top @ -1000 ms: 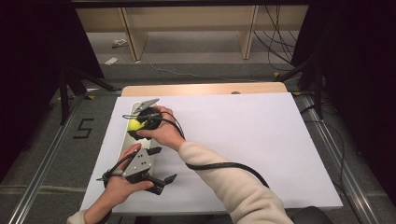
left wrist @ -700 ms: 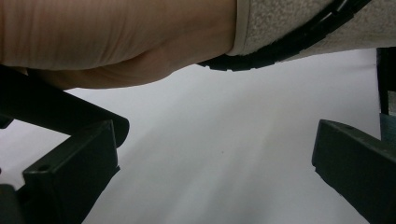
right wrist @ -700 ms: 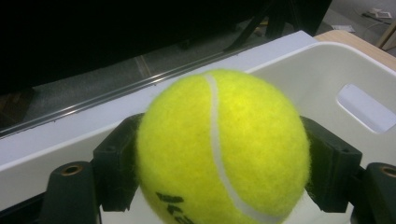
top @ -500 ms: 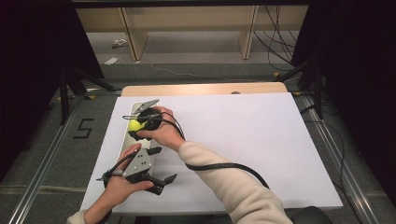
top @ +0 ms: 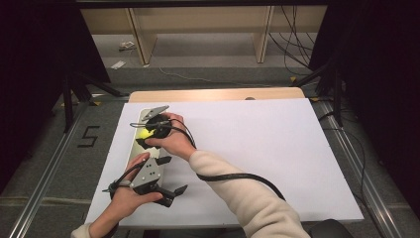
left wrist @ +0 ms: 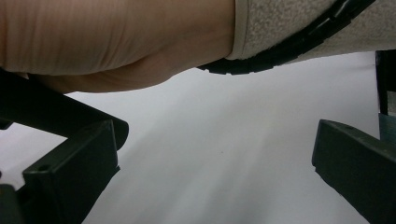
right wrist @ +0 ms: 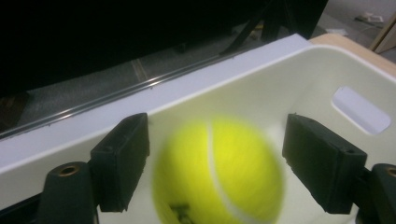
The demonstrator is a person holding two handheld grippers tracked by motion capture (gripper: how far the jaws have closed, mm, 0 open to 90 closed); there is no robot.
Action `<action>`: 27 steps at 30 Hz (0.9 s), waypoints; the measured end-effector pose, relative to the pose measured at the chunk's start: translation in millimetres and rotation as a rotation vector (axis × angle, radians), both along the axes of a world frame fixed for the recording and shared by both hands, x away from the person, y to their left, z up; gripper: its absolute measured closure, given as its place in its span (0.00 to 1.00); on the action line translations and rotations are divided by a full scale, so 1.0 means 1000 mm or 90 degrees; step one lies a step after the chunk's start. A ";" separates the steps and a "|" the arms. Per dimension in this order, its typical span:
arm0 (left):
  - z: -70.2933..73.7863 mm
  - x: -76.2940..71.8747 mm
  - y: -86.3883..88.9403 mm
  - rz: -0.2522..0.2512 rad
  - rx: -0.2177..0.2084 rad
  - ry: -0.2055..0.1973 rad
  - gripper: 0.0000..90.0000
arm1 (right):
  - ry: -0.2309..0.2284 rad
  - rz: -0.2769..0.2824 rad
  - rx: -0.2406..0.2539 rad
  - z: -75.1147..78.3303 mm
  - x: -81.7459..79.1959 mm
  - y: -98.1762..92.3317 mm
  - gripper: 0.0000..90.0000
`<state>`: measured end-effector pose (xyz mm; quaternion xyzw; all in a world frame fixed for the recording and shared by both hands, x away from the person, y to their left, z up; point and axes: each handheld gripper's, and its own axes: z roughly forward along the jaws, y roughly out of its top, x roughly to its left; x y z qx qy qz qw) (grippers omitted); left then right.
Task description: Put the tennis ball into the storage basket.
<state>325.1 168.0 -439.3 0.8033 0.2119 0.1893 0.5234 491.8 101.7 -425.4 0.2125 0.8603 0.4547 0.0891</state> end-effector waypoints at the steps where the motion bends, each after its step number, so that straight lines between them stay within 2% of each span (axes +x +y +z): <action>1: 0.000 0.000 0.000 0.000 0.000 0.000 0.00 | -0.003 -0.001 0.001 0.002 0.000 0.000 0.22; 4: 0.000 0.000 0.000 -0.001 0.001 0.000 0.00 | -0.017 -0.001 0.006 0.008 0.001 -0.001 0.18; 27: 0.001 0.000 0.001 0.005 -0.007 0.001 0.00 | -0.025 -0.021 0.022 0.020 -0.003 -0.037 0.18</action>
